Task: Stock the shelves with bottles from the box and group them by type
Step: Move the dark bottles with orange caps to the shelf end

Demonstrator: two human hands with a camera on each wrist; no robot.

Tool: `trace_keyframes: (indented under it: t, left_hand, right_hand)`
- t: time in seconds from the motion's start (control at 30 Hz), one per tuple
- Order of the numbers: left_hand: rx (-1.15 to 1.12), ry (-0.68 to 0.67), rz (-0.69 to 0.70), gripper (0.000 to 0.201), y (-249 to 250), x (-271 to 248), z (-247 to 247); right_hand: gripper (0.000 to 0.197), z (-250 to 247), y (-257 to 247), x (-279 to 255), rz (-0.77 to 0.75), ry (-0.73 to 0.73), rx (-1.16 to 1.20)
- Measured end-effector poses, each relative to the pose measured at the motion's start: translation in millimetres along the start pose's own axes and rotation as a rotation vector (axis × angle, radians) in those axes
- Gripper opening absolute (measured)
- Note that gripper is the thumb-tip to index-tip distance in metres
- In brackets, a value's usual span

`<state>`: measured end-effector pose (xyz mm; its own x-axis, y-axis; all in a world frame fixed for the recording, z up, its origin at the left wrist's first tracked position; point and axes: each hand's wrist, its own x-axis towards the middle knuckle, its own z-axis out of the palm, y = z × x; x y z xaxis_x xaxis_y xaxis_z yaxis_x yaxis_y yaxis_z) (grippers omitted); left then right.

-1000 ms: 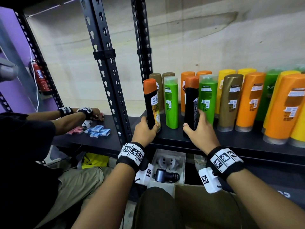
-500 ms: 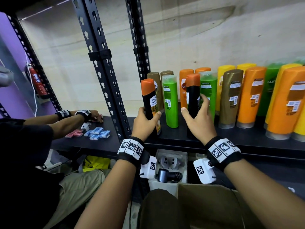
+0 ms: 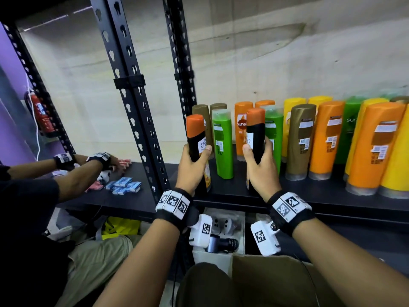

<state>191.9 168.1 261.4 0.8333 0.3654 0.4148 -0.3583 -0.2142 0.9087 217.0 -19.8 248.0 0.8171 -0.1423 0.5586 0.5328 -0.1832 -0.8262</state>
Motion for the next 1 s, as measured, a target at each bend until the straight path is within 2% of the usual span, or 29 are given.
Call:
trace_keyframes:
  t: [0.13,0.37,0.6,0.77,0.9,1.0]
  left_hand:
    - [-0.067,-0.031,0.014,0.032,10.8,-13.1,2.5]
    - [-0.153,-0.081,0.080,0.048,52.2,-30.2,29.7]
    - [-0.188,-0.150,0.111,0.046,80.3,-53.5,79.6]
    - [-0.230,-0.226,0.117,0.046,95.4,-74.3,119.1]
    - [-0.282,-0.275,0.135,0.042,109.0,-91.4,148.9]
    - [-0.307,-0.326,0.134,0.042,119.2,-102.8,169.2]
  right_hand:
    - [0.054,-15.3,-6.3,-4.2,-0.025,0.018,0.072]
    - [0.058,-50.1,-34.6,-2.8,-0.066,0.073,0.079]
    - [0.056,-96.9,-49.2,-8.9,-0.130,0.170,0.069]
    - [0.041,-142.3,-58.5,-10.8,-0.177,0.239,0.043]
    - [0.047,-176.8,-64.3,-15.0,-0.163,0.258,0.032]
    - [0.042,-201.0,-64.0,-16.2,-0.174,0.294,0.015]
